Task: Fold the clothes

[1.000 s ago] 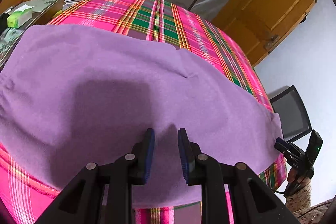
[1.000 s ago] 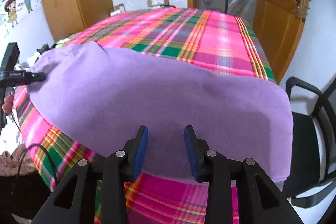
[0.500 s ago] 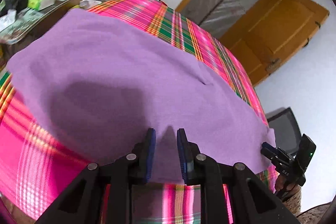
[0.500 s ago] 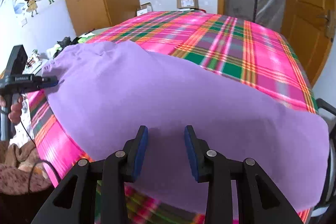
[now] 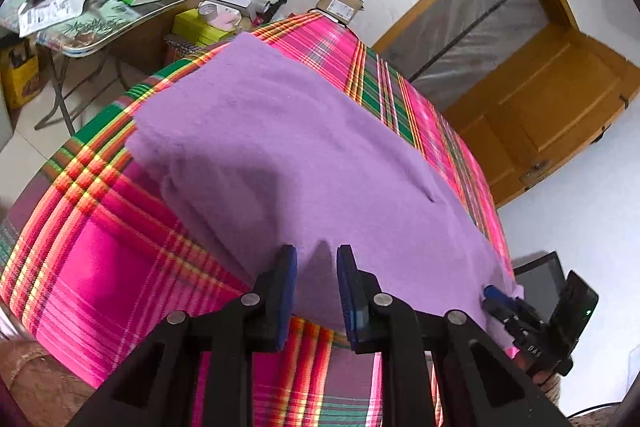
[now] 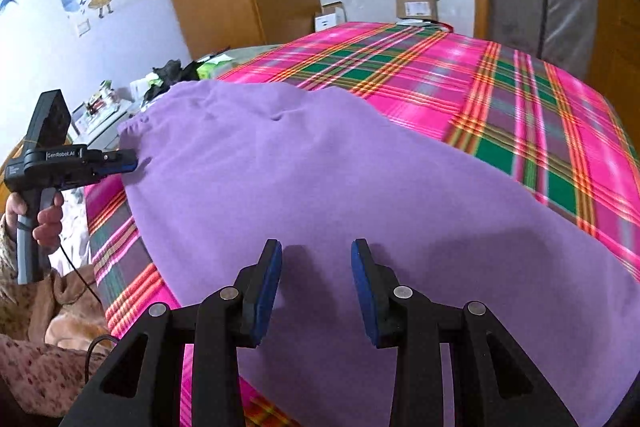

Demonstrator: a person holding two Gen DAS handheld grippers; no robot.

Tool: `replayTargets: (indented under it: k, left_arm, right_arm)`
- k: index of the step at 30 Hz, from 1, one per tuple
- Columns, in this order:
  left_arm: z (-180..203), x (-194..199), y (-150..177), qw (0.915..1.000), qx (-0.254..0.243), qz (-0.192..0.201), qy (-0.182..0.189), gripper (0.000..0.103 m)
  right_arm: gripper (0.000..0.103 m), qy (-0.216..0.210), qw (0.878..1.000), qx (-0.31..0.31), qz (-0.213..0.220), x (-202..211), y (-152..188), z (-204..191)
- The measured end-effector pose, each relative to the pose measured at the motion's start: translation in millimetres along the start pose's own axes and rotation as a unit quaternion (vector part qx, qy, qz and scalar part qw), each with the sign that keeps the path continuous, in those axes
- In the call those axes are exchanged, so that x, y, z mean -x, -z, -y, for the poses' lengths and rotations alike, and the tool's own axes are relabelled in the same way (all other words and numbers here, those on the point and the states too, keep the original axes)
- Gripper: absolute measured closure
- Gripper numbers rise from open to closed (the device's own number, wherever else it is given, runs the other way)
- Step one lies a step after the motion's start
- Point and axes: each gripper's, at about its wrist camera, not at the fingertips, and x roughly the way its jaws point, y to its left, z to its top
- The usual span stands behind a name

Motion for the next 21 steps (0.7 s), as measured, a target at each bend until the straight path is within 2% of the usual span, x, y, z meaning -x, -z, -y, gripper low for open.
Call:
replayTargets:
  k: [9, 14, 21]
  left_arm:
    - [-10, 9, 0, 0.9999, -0.003, 0.014, -0.007, 0.082]
    - [-17, 22, -4, 0.9992, -0.002, 0.032, -0.023, 0.079]
    - [-43, 43, -15, 0.9969, 0.037, 0.064, -0.025, 0.072]
  right_arm:
    - [0.066, -0.015, 1.0, 0.021, 0.01, -13, -15, -24]
    - [0.066, -0.04, 0.997, 0.059, 0.013, -25, -31, -55]
    - [0.066, -0.069, 0.991, 0.116, 0.008, -48, -49, -109]
